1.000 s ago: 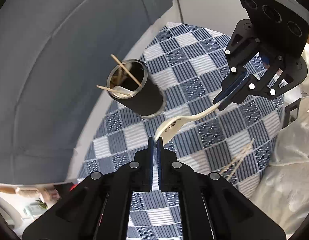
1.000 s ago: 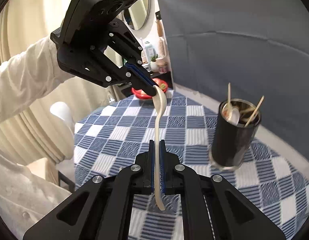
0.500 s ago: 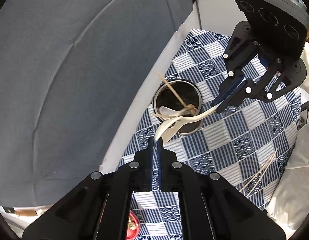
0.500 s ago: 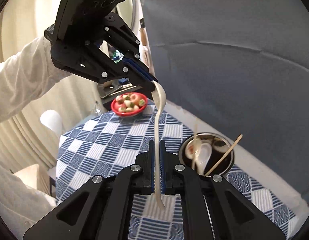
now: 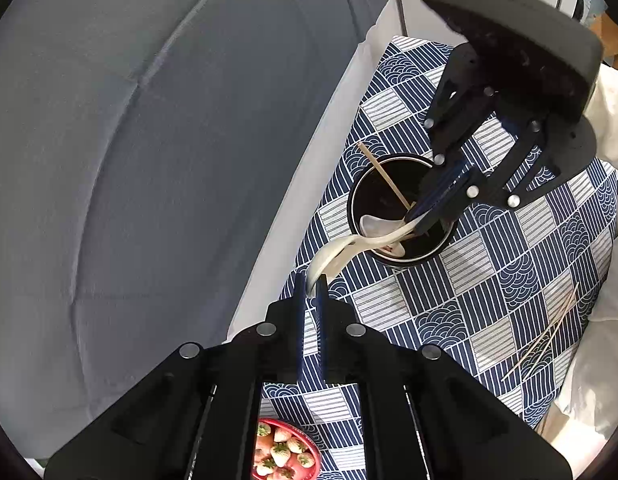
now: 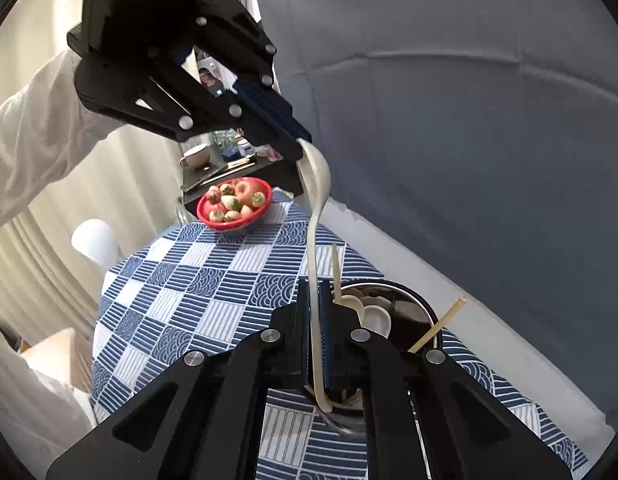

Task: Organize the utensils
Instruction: 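Lower the spoon into the black holder and open the right tool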

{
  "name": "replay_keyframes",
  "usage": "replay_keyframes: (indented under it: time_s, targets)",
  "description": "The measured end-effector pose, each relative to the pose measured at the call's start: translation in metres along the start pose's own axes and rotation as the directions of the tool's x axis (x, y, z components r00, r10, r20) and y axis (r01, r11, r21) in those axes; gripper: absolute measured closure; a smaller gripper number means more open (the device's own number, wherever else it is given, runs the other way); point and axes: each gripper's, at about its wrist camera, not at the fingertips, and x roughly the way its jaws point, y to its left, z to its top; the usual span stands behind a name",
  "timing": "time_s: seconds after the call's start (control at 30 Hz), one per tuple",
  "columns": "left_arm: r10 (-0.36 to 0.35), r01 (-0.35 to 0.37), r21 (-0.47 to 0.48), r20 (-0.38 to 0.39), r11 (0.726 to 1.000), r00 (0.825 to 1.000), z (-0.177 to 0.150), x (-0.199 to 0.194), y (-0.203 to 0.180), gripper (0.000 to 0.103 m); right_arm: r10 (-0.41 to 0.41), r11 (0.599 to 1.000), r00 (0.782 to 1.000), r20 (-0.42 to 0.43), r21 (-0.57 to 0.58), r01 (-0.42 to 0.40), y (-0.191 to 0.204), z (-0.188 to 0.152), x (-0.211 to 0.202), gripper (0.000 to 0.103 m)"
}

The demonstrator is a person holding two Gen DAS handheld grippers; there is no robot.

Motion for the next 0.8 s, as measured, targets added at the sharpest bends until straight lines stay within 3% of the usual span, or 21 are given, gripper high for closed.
replay_keyframes:
  time_s: [0.5,0.8]
  targets:
    - [-0.019,0.019,0.04,-0.02,0.999,1.0,0.015,0.016,-0.004,0.096,0.001,0.999,0.999,-0.037,0.046,0.001,-0.021,-0.009,0.022,0.097]
    - [-0.06,0.06,0.042,0.003,0.997,0.998,0.024,0.021,-0.026,0.096,-0.047,0.997,0.995,-0.086,0.059,0.052,-0.015,-0.03,0.027,0.096]
